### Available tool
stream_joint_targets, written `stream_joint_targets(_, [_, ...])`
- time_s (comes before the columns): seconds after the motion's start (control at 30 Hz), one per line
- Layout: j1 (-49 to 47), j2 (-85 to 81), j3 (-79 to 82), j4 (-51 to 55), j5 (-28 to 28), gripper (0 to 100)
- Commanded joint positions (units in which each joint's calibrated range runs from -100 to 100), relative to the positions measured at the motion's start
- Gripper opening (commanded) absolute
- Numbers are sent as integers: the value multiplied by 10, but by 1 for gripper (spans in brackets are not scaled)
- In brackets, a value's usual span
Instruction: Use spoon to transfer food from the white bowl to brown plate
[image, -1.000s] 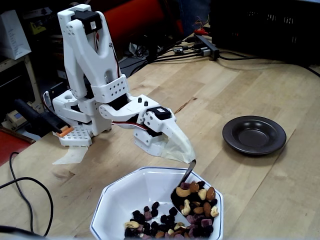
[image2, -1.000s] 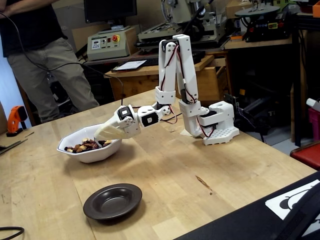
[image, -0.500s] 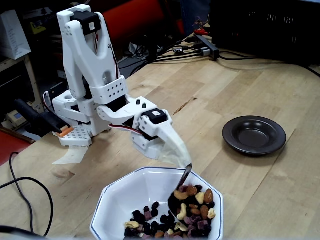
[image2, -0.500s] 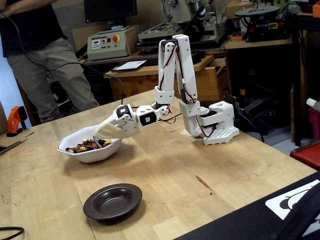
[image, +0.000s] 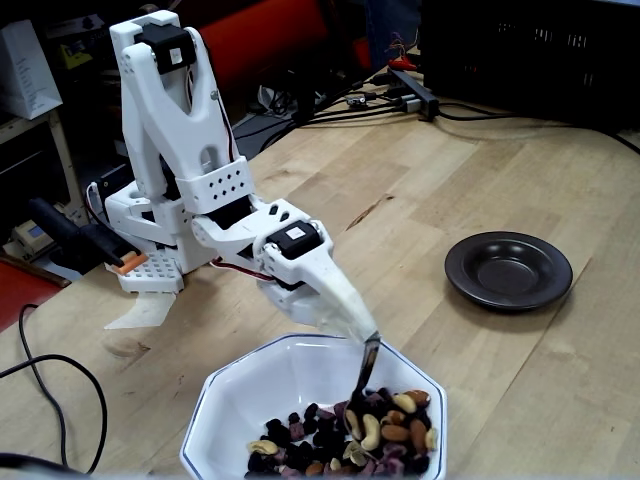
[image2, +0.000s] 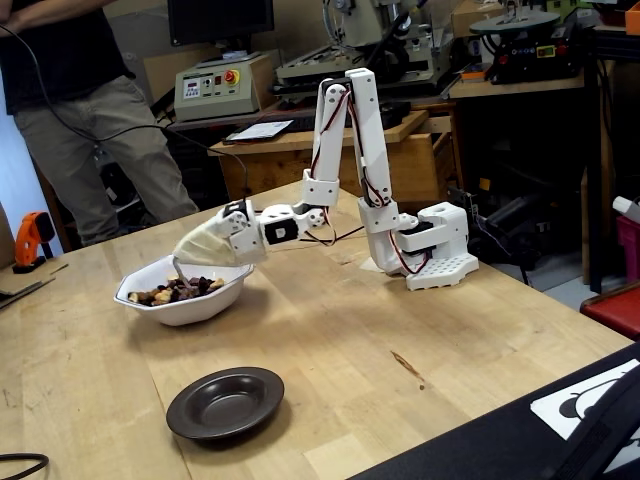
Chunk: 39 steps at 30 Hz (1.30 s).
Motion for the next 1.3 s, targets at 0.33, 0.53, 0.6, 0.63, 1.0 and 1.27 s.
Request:
stream_joint_targets(0.33, [20, -7, -75, -4, -11, 4])
stream_joint_targets(0.53, [33, -7, -80, -4, -11, 4])
stream_joint_targets(0.6, [33, -7, -81, -4, -11, 4])
stream_joint_targets(0.63, [33, -8, -81, -4, -11, 4])
stream_joint_targets(1.0, [27, -9, -83, 1, -12, 4])
stream_joint_targets(1.27, [27, -23, -154, 4, -12, 4])
